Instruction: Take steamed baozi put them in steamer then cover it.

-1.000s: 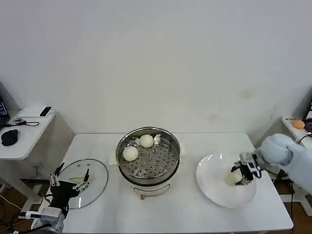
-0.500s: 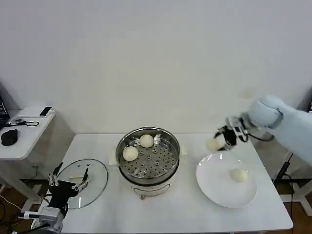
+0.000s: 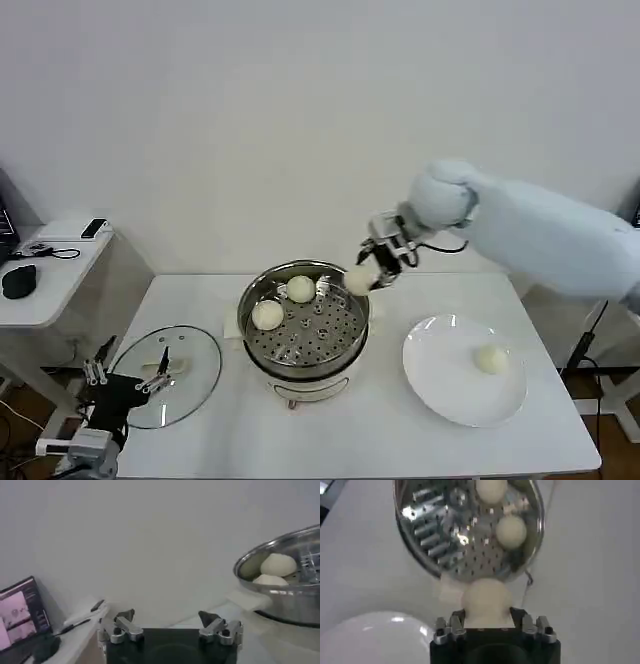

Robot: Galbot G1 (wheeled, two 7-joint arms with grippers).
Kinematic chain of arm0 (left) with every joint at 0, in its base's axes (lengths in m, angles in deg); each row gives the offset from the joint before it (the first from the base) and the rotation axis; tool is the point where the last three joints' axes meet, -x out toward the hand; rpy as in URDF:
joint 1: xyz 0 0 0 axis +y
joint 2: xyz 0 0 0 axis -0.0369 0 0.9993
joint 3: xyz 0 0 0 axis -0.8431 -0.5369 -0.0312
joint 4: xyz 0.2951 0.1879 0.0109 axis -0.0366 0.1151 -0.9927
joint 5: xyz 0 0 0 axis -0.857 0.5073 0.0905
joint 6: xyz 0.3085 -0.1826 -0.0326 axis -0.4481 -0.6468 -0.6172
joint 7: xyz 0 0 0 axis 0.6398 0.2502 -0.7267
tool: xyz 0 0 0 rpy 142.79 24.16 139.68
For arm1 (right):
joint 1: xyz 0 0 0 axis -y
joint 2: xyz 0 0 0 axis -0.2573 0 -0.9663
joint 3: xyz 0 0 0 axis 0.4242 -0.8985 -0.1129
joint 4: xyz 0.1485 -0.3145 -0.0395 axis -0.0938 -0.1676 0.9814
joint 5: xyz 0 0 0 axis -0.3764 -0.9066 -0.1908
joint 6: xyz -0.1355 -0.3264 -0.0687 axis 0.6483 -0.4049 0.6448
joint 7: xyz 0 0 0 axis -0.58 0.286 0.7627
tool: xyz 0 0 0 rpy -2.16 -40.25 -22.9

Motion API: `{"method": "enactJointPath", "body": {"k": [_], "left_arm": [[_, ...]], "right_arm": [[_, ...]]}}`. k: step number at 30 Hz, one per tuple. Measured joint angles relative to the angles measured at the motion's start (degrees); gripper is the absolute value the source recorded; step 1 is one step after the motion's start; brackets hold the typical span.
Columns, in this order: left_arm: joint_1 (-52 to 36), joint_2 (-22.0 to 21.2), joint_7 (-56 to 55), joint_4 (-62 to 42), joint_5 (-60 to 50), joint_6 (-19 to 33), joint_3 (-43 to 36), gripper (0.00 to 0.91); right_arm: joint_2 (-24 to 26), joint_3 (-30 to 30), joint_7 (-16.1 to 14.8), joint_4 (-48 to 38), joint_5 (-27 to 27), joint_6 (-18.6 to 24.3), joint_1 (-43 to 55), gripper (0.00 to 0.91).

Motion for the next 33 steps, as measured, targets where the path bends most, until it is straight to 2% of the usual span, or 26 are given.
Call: {"method": "enactJointPath", "body": {"k": [7,13,21,33], "left_arm": [[0.5,-0.6,0.0,0.1,0.0,0.0,1.1,0.907],[1.0,-1.0,0.0,0.2,0.2,0.0,1.9,0.907],[1.0,-1.2,0.0,0.2,0.5,0.0,2.6,0.907],[1.0,-1.3,0.0,0.1,0.7,0.1,2.7,0.907]], "right_arm": [[-7.9,-2.0,-0.9,-1.3,-0.8,2.4,-1.3,0.645],[-12.2,-3.6,-1.8,-1.2,-2.0,4.8,-2.9,0.645],[-15.1,-5.0,-2.4,-1.1,-3.2,7.5,-4.0,0.645],[-16.0,-6.0,-3.0,-1.7,-5.4,9.9,-4.9,0.645]]}}
